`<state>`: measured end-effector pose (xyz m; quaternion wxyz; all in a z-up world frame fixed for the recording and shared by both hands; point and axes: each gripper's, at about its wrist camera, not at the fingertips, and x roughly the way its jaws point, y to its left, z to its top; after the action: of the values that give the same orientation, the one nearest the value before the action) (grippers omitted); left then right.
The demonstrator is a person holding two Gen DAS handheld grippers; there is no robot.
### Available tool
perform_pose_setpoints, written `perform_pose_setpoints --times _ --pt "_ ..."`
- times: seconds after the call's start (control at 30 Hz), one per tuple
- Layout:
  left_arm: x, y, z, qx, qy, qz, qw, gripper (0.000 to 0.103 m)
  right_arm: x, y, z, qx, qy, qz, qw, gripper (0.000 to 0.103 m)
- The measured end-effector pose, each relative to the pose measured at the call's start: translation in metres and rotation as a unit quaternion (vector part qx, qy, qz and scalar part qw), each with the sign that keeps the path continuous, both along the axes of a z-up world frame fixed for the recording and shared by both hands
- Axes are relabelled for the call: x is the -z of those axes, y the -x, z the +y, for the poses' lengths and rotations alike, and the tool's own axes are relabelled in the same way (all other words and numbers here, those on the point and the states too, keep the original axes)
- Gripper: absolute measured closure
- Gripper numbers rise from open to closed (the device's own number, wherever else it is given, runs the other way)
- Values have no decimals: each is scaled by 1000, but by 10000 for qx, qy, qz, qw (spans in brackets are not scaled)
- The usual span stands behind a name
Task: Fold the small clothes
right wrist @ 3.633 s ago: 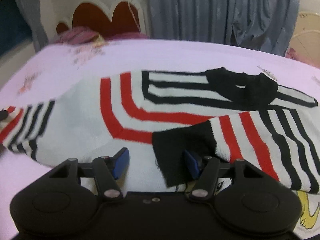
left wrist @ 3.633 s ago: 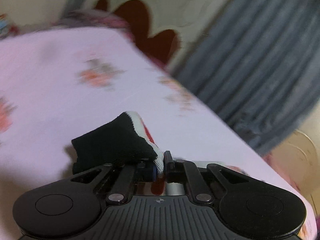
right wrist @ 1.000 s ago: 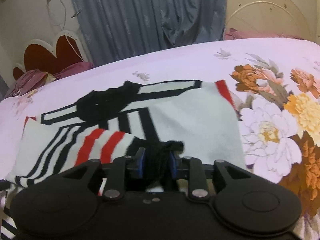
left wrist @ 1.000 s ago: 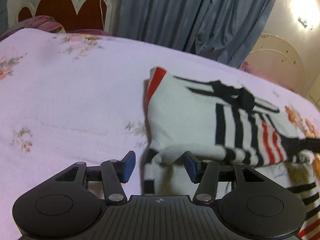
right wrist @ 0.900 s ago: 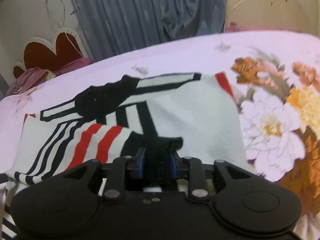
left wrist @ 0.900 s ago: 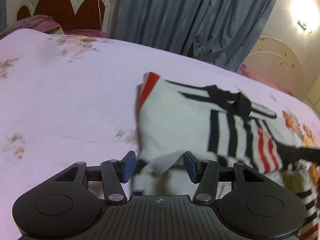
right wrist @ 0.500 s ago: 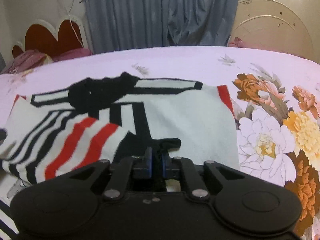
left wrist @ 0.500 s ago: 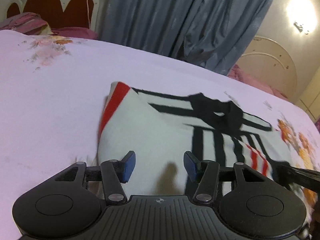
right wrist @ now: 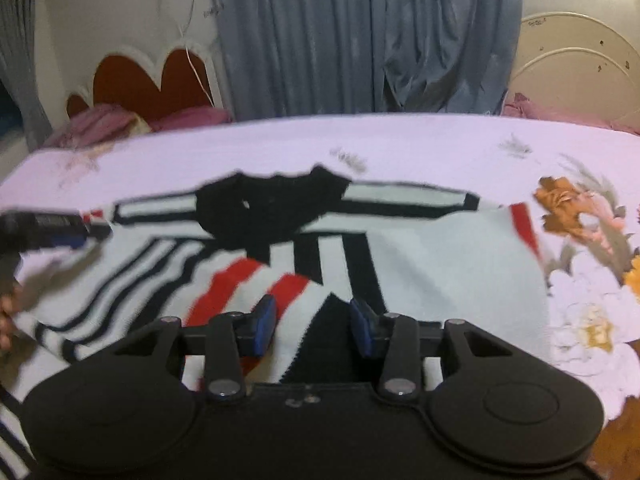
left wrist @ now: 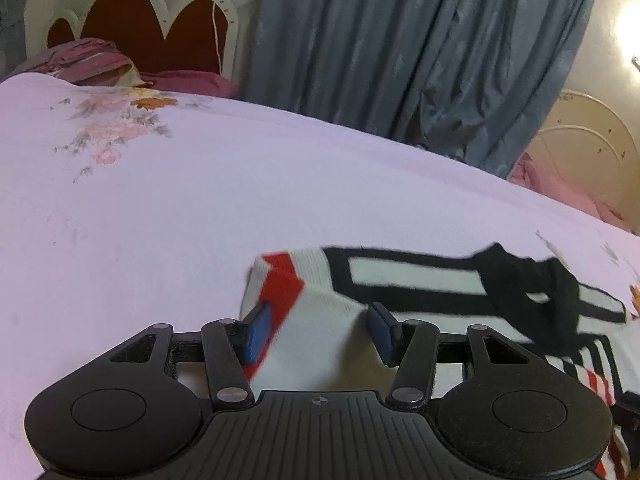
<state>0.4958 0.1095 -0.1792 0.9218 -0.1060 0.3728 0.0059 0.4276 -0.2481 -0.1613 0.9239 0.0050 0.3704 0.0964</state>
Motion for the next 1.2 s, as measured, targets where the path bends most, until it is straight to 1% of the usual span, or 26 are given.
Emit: perform_pose_setpoints --times 0.07,0.13,0.2,0.23,0.27,0.3,0.33,0.37,0.43,0.5,0.57,0.63,0.7,0.73,0.8,0.87,0.93,1.0,1.1,1.13,1.2 --pt "0 -6 -1 -35 -32 -11 10000 50 1 -4 2 -42 149 -84 9998 63" --pt "-1 -11 1 -105 34 34 9999 50 -4 -2 8 -61 243 -97 9996 63" --pt "-8 -8 2 -187 185 23 9997 50 -12 4 9 -97 181 -289 9994 62" --pt "-11 -4 0 -120 112 -68 9998 49 -15 6 11 -145 149 -379 9991 61" --pt "-9 -3 -2 -45 -34 -55 10000 47 -14 6 12 -158 178 -366 9990 60" --pt "-5 -5 -3 37 -138 34 9999 47 -9 3 13 -189 245 -233 9993 60" --pt "-1 -5 -2 84 -156 74 9998 47 -2 -2 13 -192 300 -70 9993 60" --pt "-1 -3 -1 79 -144 34 9999 47 2 -4 9 -168 243 -83 9995 59" --pt "-5 0 -2 75 -158 74 9998 46 0 -6 5 -100 177 -66 9998 59" --pt "-12 12 -5 109 -161 32 9998 46 -5 -1 4 -55 144 -109 9998 59" --pt "-17 28 -7 157 -38 -5 9999 45 -11 5 1 -10 -14 -180 9998 59" --pt "-21 47 -11 231 26 -43 9997 41 -16 11 -1 2 -145 -206 9997 59" --pt "-23 68 -18 347 -3 -123 9993 31 -20 15 -2 -49 -196 -206 9996 58" --pt "-23 77 -21 423 -20 -147 9990 30 -20 16 -2 -71 -221 -190 9995 58" --pt "-21 93 -28 556 -132 -166 9982 30 -17 18 -1 -128 -248 -92 9996 56" --pt "-15 103 -33 661 -247 -72 9975 30 -11 21 1 -144 -127 -17 9998 56" --pt "-6 107 -38 729 -447 84 9963 30 -2 22 1 -135 46 29 9999 56" --pt "-6 109 -42 810 -659 46 9945 29 -1 22 0 -144 125 4 9998 56" --pt "-11 106 -43 697 -626 185 9954 29 -8 21 4 -87 37 79 9999 55" --pt "-11 105 -44 684 -653 214 9953 29 -10 22 7 -124 -27 68 9999 55" --pt "-12 104 -47 672 -748 231 9947 29 -14 23 15 -194 -6 24 9998 55"
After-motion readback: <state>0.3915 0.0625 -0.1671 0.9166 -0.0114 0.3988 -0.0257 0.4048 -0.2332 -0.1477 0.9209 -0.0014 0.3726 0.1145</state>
